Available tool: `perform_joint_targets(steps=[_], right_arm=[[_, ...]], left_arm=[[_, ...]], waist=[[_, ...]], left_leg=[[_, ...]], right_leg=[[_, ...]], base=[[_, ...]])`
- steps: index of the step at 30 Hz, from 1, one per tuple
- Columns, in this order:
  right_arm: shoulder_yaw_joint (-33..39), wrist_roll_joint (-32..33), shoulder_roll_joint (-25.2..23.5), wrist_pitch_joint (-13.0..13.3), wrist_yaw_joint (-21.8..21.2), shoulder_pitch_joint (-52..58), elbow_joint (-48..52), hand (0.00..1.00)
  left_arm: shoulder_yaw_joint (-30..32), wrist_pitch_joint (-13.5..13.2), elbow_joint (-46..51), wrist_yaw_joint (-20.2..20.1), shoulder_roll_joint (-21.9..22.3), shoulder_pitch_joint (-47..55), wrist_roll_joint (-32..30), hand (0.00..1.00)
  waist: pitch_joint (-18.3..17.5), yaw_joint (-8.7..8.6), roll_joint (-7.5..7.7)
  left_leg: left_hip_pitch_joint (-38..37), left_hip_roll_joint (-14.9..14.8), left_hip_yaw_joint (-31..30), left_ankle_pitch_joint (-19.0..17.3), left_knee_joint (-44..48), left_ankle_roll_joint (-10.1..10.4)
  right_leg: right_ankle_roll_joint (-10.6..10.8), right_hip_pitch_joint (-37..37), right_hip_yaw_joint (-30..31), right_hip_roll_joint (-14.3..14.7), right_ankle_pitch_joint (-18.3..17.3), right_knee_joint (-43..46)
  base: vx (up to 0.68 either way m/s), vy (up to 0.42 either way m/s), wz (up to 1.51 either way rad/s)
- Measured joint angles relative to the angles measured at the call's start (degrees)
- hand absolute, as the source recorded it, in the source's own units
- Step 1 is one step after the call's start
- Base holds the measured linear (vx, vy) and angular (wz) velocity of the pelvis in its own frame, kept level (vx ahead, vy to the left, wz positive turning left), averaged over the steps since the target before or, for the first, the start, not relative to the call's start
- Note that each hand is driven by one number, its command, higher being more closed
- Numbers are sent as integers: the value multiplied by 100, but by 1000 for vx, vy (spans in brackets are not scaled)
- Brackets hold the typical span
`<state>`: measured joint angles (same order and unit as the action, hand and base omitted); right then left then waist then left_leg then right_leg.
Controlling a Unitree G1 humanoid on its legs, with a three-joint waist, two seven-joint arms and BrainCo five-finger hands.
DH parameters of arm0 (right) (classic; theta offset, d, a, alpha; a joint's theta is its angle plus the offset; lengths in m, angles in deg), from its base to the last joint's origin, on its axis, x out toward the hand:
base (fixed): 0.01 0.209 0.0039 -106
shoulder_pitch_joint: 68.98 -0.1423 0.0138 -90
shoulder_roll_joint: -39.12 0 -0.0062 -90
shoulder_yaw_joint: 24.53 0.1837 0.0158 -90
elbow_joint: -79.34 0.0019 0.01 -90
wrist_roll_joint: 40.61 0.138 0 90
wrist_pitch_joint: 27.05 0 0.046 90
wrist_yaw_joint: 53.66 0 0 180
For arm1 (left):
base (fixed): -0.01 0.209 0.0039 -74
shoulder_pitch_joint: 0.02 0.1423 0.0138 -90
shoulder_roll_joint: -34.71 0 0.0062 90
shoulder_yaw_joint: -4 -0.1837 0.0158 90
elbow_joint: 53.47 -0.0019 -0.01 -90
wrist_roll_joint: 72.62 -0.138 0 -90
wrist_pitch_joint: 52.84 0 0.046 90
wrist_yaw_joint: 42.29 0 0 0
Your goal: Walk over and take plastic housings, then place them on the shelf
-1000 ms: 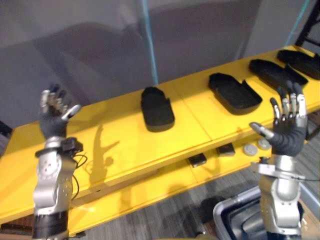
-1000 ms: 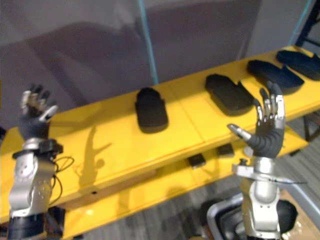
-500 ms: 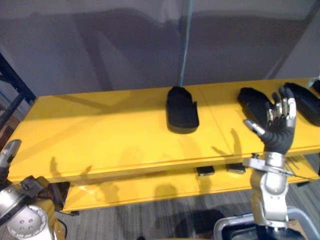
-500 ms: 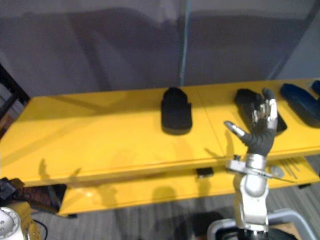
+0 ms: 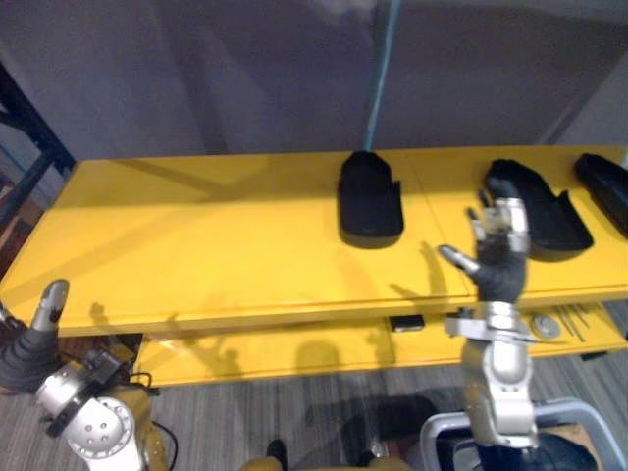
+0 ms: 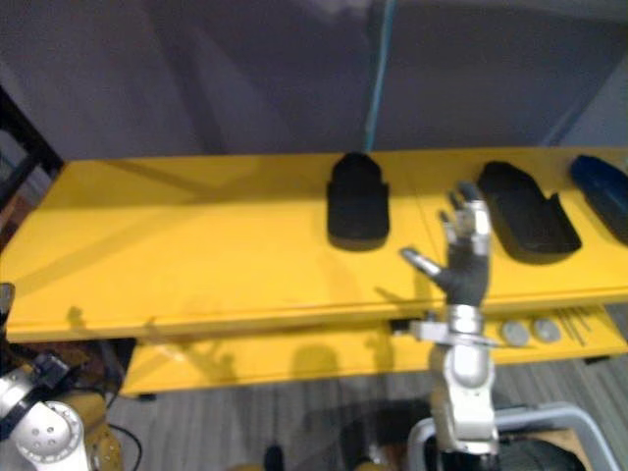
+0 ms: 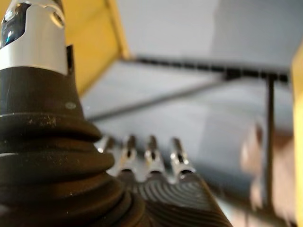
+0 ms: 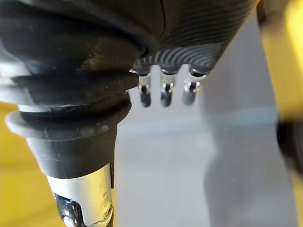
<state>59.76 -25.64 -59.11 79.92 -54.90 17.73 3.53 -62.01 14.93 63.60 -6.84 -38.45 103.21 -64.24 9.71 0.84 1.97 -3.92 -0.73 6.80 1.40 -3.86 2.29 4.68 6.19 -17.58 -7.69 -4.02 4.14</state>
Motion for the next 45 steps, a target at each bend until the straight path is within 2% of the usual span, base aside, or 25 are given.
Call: perform_joint_targets(steps=[5,8,12,13,15,17,19,23,25,29,34,38,45], right_arm=[[-515,16,-127,-309,-153,-806,-716,0],[-702,136,-241,-385,-262,-1019,-861,0],[-1284,282,-438,-738,-192,-1618,-1573,0],[-1457,270,-575,-909,8,-1767,-2003,0],[-1554,270,-688,-1023,234,-1820,-2295,0],[-1596,205,-857,-1130,641,-1834,-2748,0],[-1591,100,-931,-1241,1104,-1850,-3036,0],[-1601,284,-1021,-1397,1355,-1966,-3490,0],[-1595,280,-1077,-1469,1627,-2015,-3847,0],[-1519,268,-1167,-1452,2126,-2154,-4329,0],[-1151,-21,-1262,-1198,2710,-2401,-4450,0],[-829,-158,-1264,-1093,3011,-2467,-4524,0],[-283,-295,-1131,-1060,3349,-2784,-5088,0]], left_arm=[[96,121,-60,37,18,98,-136,0],[248,156,-283,79,16,206,-226,0],[214,300,-863,195,22,259,-242,0],[199,315,-969,192,25,267,-259,0],[180,314,-1045,183,26,266,-260,0],[120,312,-1099,164,40,278,-259,0],[-23,294,-1104,156,104,395,-268,0],[-84,273,-1202,155,229,545,-258,0],[-254,225,-1270,148,229,546,-243,0],[-348,99,-1270,55,248,682,-203,0],[-507,97,-1275,-13,303,839,-152,0],[-608,88,-1277,-60,374,877,-140,0],[-738,-106,-1396,-122,411,935,68,0]], waist=[[-5,290,13],[-16,354,30],[-47,465,72],[-84,493,103],[-100,521,114],[-99,546,112],[-134,665,67],[-207,716,-60],[-259,740,-146],[-284,793,-197],[-288,807,-202],[-286,808,-203],[-282,813,-233]], left_leg=[[4,62,-296,107,-74,-27],[6,83,-344,109,-74,-30],[10,95,-343,119,-77,-36],[17,95,-380,127,-100,-32],[17,96,-418,138,-106,-31],[15,111,-494,155,-108,-34],[12,123,-506,162,-109,-44],[22,136,-543,177,-111,-51],[95,136,-618,211,-113,-42],[97,114,-636,248,-112,-17],[104,120,-641,261,-112,-22],[106,153,-701,260,-112,-22],[130,175,-780,287,-106,-20]], right_leg=[[-1,134,-293,-42,1,-31],[-1,173,-294,-55,2,-58],[-2,187,-293,-57,3,-112],[-3,195,-300,-50,4,-126],[-4,210,-323,-47,5,-129],[-5,280,-447,-55,6,-136],[3,291,-455,-64,13,-143],[11,295,-465,-74,20,-158],[12,297,-561,-67,21,-166],[12,302,-615,-41,21,-180],[29,314,-634,-46,33,-200],[33,378,-745,-68,34,-240],[38,391,-817,-70,37,-270]], base=[[25,3,35],[10,9,15],[-8,-5,0],[-28,-17,3],[-25,-17,12],[-29,-11,22],[-34,3,6],[-25,-1,1],[-61,-25,17],[-21,-19,8],[0,0,0],[-3,-3,8],[7,-7,5]])
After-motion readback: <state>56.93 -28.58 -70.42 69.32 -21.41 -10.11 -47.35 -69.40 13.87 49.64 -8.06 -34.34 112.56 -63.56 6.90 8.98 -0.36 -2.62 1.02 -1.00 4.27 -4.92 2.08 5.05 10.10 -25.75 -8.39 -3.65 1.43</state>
